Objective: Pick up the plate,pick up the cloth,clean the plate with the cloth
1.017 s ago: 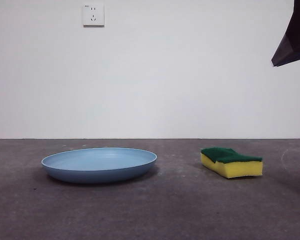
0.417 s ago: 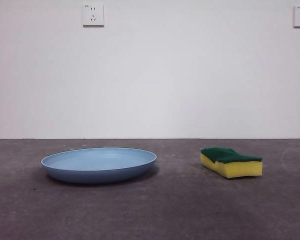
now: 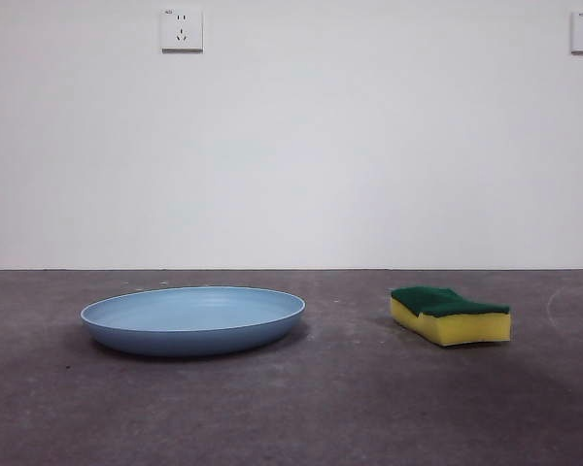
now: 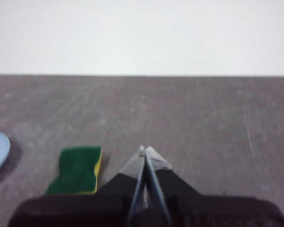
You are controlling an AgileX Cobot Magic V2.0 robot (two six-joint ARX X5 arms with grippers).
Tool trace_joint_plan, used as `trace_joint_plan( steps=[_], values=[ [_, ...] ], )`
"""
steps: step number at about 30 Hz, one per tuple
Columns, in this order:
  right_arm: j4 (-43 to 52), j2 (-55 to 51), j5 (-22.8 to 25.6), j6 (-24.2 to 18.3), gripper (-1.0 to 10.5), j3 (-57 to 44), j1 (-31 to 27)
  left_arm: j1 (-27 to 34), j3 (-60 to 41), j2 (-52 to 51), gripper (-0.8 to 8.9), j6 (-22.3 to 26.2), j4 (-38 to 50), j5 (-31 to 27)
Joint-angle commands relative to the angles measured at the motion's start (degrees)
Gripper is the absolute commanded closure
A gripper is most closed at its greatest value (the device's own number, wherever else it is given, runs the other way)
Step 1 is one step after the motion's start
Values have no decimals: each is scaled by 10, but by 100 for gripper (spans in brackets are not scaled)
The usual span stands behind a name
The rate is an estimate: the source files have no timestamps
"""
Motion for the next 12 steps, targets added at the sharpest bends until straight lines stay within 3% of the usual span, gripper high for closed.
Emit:
trace_joint_plan(
  steps=[1,12],
  values=[
    [4,-28,-1,-2,963,-31,-1,2,-8,-1,814,-2,2,1],
    [-22,-72,-1,42,963,-94,1,2,-8,-1,814,-2,2,1]
  ],
)
